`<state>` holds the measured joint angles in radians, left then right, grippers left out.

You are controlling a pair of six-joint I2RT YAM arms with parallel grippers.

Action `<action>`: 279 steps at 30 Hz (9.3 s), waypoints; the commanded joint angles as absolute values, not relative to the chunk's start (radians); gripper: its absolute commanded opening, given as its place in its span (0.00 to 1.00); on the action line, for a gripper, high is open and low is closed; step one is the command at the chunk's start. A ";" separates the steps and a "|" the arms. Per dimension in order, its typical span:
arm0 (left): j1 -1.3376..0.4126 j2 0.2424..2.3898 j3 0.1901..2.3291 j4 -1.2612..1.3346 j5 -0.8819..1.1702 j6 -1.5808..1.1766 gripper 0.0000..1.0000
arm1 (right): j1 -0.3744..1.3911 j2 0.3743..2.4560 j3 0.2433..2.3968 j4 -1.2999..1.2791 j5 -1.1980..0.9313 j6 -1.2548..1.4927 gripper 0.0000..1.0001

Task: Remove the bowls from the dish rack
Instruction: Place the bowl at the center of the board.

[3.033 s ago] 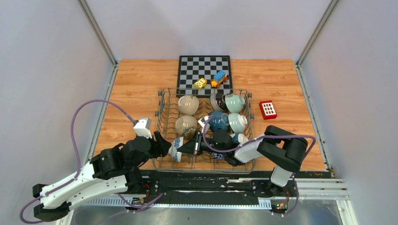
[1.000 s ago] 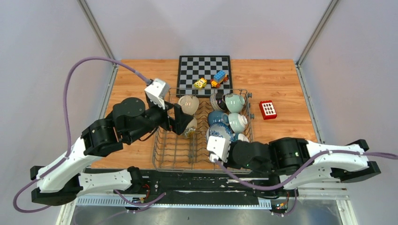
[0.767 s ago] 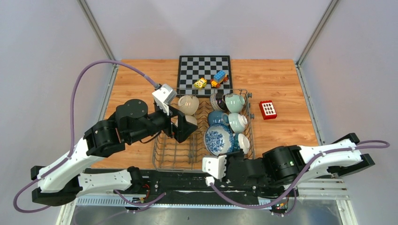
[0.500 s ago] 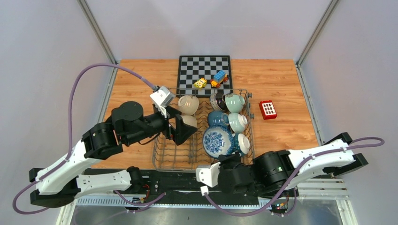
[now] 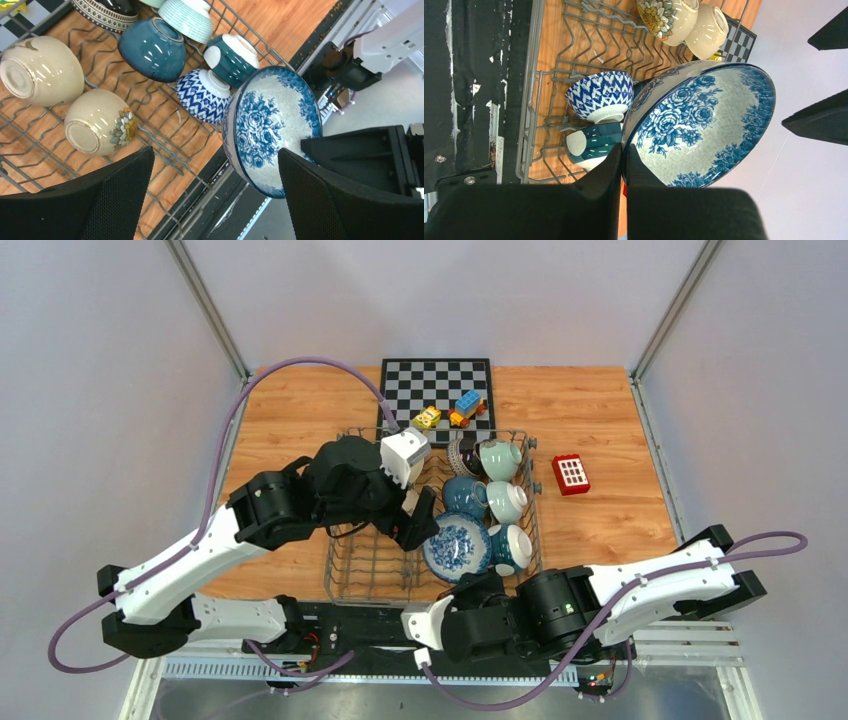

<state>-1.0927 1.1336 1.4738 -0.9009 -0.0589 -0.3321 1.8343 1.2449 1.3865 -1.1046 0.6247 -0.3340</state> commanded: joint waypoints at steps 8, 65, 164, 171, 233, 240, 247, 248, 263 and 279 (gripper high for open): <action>-1.100 1.159 1.452 -0.982 -0.009 -0.316 0.85 | 1.825 1.256 1.411 -1.110 0.603 -0.357 0.00; -0.934 1.103 1.436 -0.960 -0.290 -0.471 0.00 | 1.651 1.138 1.451 -0.784 0.530 0.072 0.74; -0.858 1.118 1.277 -1.024 -0.236 -0.715 0.37 | 1.013 1.442 1.481 -0.697 0.038 0.571 0.00; -0.859 1.118 1.249 -1.022 -0.232 -0.699 0.23 | 1.014 1.438 1.468 -0.694 0.038 0.568 0.00; 0.148 1.564 1.373 -0.518 -0.101 -0.821 0.00 | 1.017 0.296 0.714 -0.683 0.418 0.389 0.75; 0.163 1.726 1.423 -0.486 -0.109 -0.835 0.00 | 1.017 0.302 0.730 -0.677 0.454 0.383 0.75; 0.180 1.825 1.457 -0.448 -0.132 -0.852 0.00 | 1.017 0.302 0.706 -0.646 0.465 0.391 0.75; 0.184 1.841 1.470 -0.449 -0.132 -0.856 0.00 | 1.017 0.303 0.706 -0.645 0.467 0.391 0.75; 0.217 1.918 1.439 -0.399 -0.111 -0.878 0.00 | 1.017 0.347 0.710 -0.630 0.430 0.373 0.75; 0.222 1.971 1.460 -0.440 -0.105 -0.846 0.00 | 1.017 0.336 0.738 -0.651 0.461 0.348 0.75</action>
